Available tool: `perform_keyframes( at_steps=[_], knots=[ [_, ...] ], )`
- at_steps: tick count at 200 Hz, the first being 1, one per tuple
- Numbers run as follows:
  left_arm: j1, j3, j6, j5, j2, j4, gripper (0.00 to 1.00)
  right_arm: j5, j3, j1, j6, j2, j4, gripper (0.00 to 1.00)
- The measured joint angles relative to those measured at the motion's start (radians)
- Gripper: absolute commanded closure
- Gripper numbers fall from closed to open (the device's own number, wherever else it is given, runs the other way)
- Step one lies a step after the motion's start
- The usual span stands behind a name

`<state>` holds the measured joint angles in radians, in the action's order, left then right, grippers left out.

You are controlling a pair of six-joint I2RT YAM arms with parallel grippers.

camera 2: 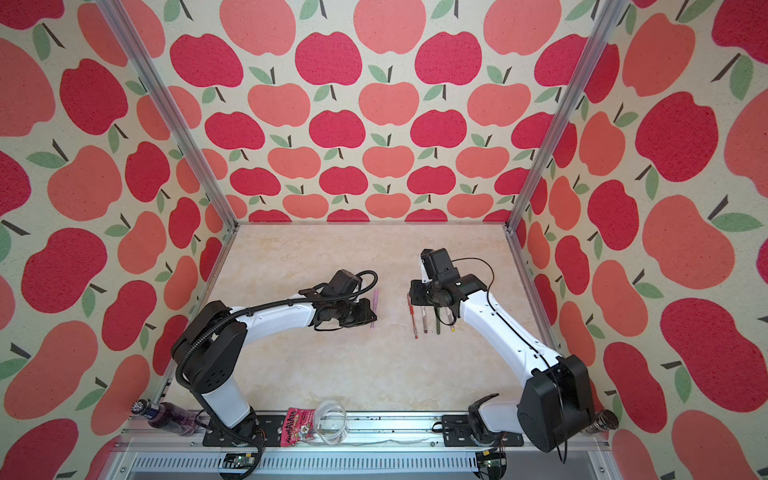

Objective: Insert the pens into the pen caps
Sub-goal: 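Lay down the pink pen with left gripper while right nears red pen, then grasp the red gel pen with the right gripper and lift it upright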

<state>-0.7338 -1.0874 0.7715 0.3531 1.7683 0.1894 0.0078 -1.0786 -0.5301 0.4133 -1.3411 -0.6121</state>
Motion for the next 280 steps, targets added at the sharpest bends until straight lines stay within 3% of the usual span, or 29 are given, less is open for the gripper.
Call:
perform_keyframes(
  at_steps=[80, 125, 179, 215, 280],
  knots=[
    [0.000, -0.163, 0.045, -0.031, 0.198, 0.138, 0.90, 0.073, 0.010, -0.013, -0.062, -0.117, -0.017, 0.63],
    [0.000, -0.186, 0.054, -0.031, 0.208, 0.168, 0.69, 0.074, 0.012, -0.021, -0.075, -0.156, -0.018, 0.63],
    [0.000, -0.200, 0.056, -0.036, 0.208, 0.174, 0.57, 0.081, 0.013, -0.040, -0.089, -0.206, -0.016, 0.63],
    [0.002, -0.138, 0.046, -0.087, 0.129, 0.178, 0.50, 0.089, 0.013, -0.060, -0.099, -0.293, -0.014, 0.64],
    [0.036, -0.038, 0.023, -0.159, -0.110, 0.144, 0.49, 0.145, -0.034, -0.079, -0.114, -0.424, -0.013, 0.68]
  ],
)
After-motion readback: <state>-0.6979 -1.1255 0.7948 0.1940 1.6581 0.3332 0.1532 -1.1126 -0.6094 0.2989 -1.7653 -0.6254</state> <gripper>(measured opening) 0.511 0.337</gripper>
